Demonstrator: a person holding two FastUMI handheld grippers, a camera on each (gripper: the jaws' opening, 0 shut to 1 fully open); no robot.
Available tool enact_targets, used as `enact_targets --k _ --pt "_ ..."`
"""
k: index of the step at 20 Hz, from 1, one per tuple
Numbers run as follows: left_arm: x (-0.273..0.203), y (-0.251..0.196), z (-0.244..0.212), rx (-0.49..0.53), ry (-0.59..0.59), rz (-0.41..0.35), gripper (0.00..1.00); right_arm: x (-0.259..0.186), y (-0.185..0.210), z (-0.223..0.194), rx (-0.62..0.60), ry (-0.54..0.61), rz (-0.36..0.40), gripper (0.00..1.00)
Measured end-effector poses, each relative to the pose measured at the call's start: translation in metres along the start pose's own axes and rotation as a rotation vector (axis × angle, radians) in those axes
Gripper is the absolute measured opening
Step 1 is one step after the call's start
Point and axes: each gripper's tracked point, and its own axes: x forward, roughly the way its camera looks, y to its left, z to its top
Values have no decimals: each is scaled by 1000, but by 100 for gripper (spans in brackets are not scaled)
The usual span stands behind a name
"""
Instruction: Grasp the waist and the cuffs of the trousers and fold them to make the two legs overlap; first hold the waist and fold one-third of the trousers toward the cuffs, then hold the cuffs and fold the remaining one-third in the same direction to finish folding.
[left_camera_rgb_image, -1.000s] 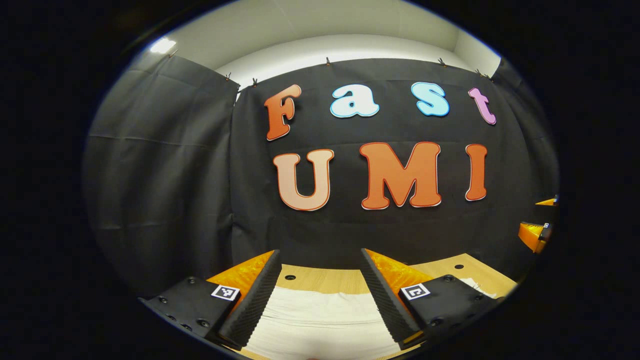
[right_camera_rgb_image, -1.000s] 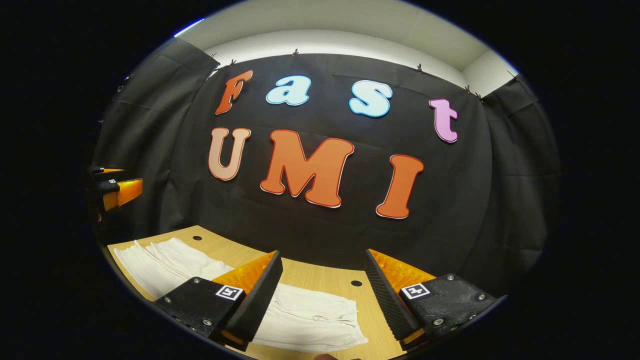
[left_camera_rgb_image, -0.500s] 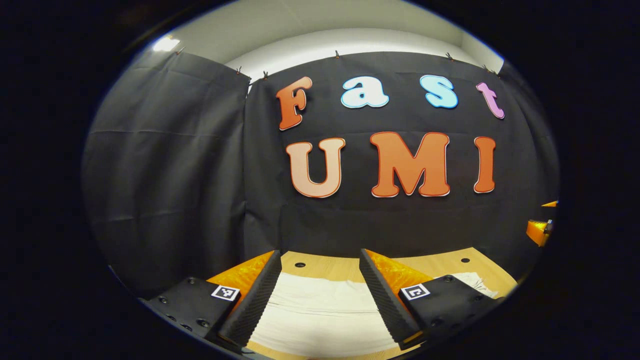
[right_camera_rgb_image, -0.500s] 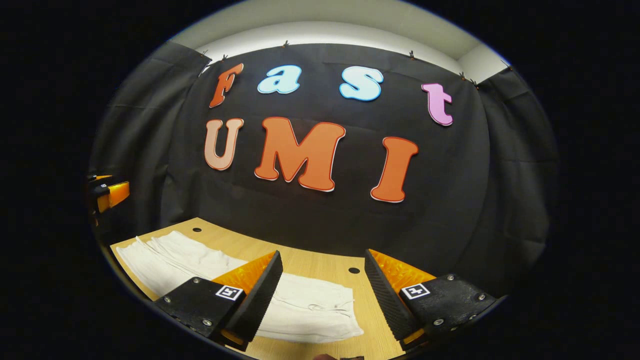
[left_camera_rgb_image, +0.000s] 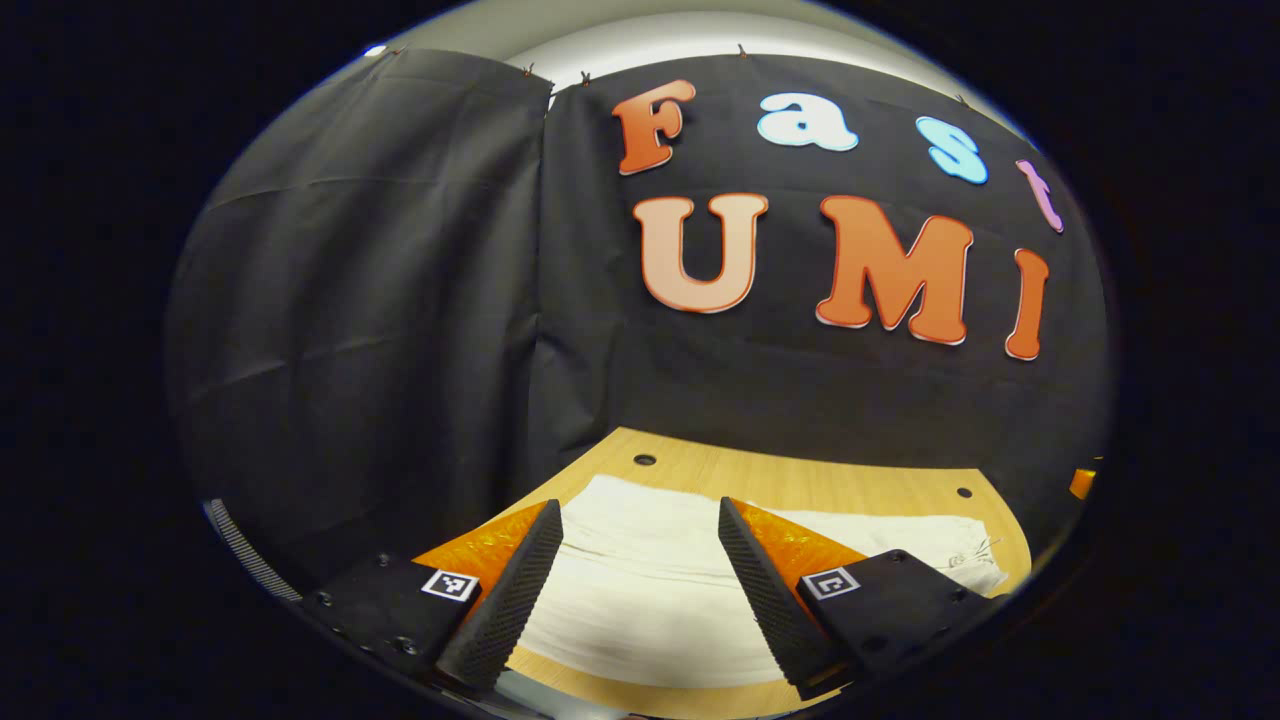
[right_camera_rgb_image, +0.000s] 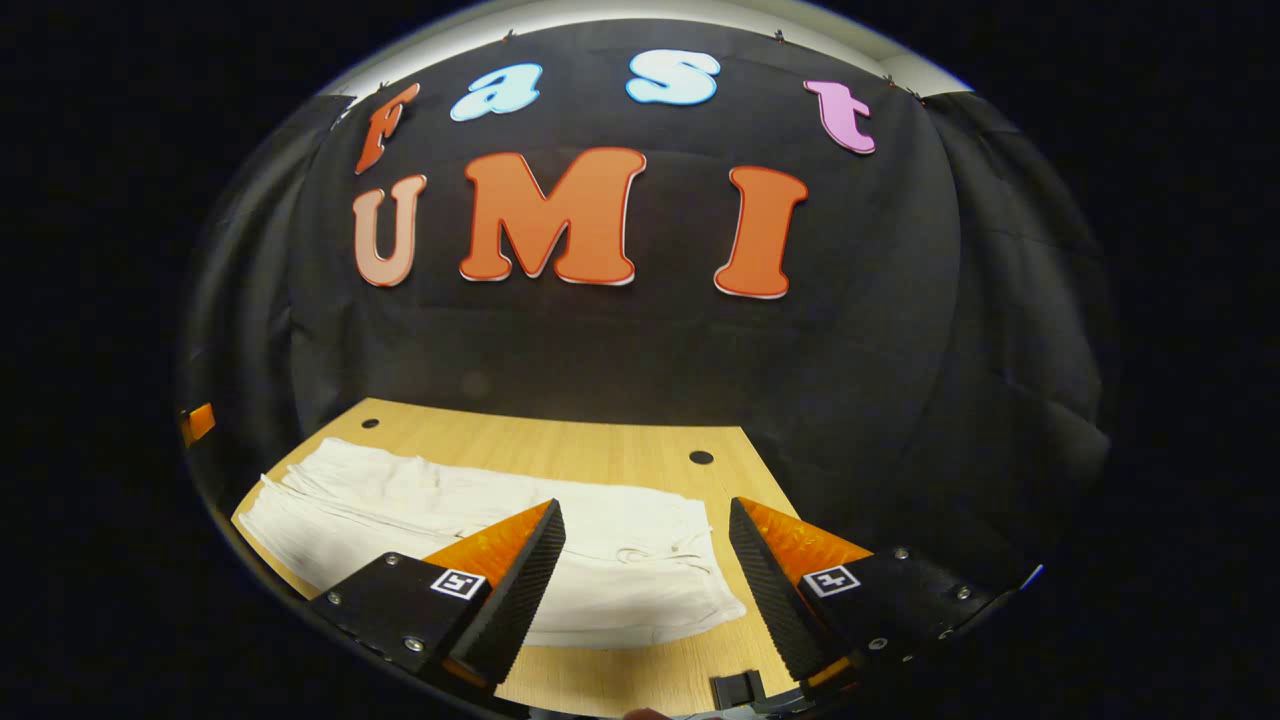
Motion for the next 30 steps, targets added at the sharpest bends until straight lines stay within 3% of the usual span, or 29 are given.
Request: enact_targets --k 7,14,17,23,30 --pt "35 77 -95 -154 303 65 99 38 8 -43 41 187 5 99" --pt "70 142 -185 -342 595 209 99 64 17 -87 238 389 44 99" --pt "87 163 -220 -471 673 229 99 79 19 -107 294 469 31 98" --pt "114 201 -249 -710 779 243 99 92 21 -141 360 594 -10 96" --pt "142 211 -282 -858 865 233 100 107 24 -165 490 648 -82 97"
